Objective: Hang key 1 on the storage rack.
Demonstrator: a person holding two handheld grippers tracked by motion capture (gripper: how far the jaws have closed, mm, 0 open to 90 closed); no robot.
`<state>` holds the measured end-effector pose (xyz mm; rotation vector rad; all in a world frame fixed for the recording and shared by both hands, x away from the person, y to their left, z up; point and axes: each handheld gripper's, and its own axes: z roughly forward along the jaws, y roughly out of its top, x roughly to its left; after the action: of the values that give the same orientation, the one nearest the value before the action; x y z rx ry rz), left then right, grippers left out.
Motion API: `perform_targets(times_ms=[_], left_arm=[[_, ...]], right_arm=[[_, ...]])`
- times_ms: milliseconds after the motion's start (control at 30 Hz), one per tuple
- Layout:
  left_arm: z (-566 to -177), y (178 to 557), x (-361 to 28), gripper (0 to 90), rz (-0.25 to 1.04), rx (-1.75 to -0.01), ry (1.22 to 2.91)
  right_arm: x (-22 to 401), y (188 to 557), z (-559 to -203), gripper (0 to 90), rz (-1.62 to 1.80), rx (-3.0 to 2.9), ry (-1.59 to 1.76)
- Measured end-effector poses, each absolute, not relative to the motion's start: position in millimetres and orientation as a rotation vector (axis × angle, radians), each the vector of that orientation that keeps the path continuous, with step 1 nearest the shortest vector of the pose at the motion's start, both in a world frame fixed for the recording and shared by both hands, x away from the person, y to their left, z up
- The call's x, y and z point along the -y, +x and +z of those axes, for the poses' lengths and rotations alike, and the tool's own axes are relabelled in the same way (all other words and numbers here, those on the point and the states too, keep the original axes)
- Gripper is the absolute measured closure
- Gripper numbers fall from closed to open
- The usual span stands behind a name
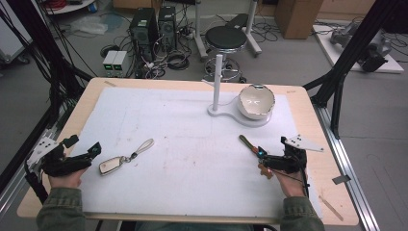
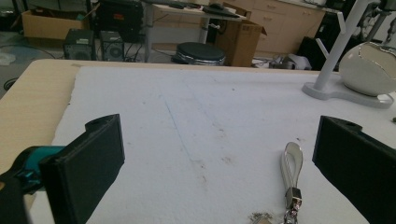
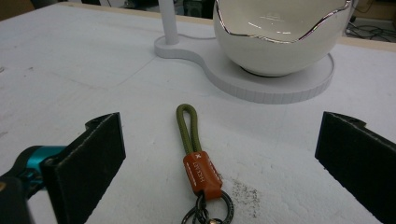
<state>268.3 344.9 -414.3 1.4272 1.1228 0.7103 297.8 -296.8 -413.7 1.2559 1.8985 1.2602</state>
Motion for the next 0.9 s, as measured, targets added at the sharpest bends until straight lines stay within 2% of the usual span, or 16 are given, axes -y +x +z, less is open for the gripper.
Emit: perform_targets(times_ms=[900], left_arm=[[-415.0,270.1,-344.6,2.6,0.702,-1.121,1.425]], right_arm=[[284.5,345.7,-410.4,1.2,0.976,-2.245,1.288]])
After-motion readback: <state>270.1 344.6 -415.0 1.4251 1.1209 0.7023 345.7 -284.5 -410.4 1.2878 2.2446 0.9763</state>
